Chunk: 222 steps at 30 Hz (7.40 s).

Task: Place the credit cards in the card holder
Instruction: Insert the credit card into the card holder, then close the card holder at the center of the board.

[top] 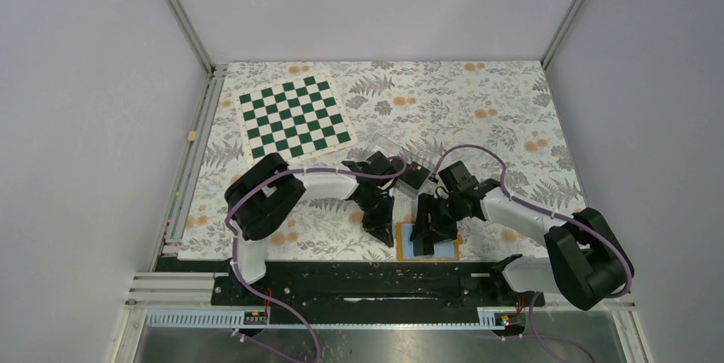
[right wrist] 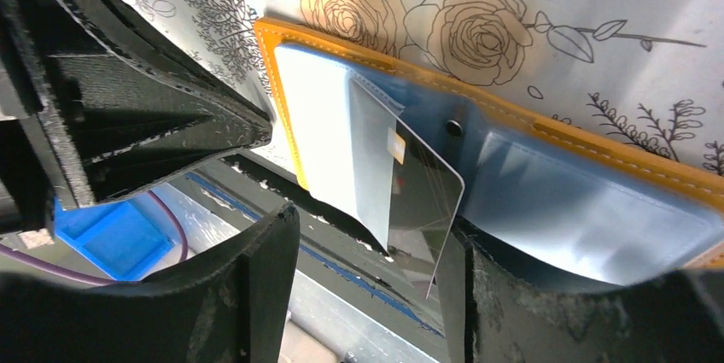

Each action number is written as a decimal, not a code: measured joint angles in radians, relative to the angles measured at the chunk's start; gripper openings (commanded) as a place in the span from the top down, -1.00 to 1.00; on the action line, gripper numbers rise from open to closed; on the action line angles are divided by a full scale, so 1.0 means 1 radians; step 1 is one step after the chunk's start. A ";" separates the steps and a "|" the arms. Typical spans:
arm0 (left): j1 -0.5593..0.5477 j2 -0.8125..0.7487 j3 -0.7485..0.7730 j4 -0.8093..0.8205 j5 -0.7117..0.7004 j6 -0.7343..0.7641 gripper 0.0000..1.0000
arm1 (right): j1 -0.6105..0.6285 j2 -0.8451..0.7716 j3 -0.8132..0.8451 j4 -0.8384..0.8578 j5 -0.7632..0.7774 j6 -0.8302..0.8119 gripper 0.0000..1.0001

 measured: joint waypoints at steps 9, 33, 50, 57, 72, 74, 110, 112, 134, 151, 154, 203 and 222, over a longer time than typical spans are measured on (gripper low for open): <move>-0.003 0.004 0.000 0.035 0.002 -0.020 1.00 | 0.035 0.040 -0.004 0.055 -0.024 0.031 -0.27; -0.015 -0.036 -0.055 0.119 -0.026 -0.061 1.00 | 0.124 0.041 0.104 -0.064 0.052 0.007 -0.67; -0.017 -0.037 -0.060 0.150 -0.036 -0.075 1.00 | 0.124 0.024 0.153 -0.217 0.186 -0.091 -0.51; -0.017 -0.037 -0.064 0.156 -0.034 -0.080 1.00 | 0.126 0.090 0.131 -0.125 0.116 -0.069 -0.15; -0.002 -0.106 -0.106 0.143 -0.092 -0.071 0.56 | 0.143 0.085 0.116 -0.053 0.066 -0.021 0.12; 0.009 -0.136 -0.133 0.156 -0.093 -0.074 0.45 | 0.143 0.057 0.116 -0.066 0.081 -0.021 0.10; 0.064 -0.138 -0.330 0.609 0.045 -0.292 0.41 | 0.142 0.183 0.103 -0.054 0.038 0.045 0.38; 0.065 -0.143 -0.330 0.631 0.048 -0.297 0.39 | 0.142 0.183 0.101 -0.053 0.031 0.047 0.34; 0.041 -0.205 -0.265 0.339 -0.045 -0.123 -0.08 | 0.146 0.014 0.051 -0.119 0.182 0.024 0.67; 0.006 -0.170 -0.372 0.707 0.091 -0.309 0.33 | 0.146 0.141 0.087 -0.088 0.120 0.013 0.87; -0.009 -0.170 -0.328 0.650 0.095 -0.281 0.64 | 0.146 0.140 0.085 -0.079 0.116 0.013 0.85; -0.093 -0.126 0.168 -0.324 -0.436 0.005 0.03 | 0.147 0.209 0.166 0.036 0.088 0.024 0.67; -0.092 -0.166 0.107 -0.147 -0.240 -0.048 -0.16 | 0.147 0.117 0.165 -0.048 0.128 0.035 0.56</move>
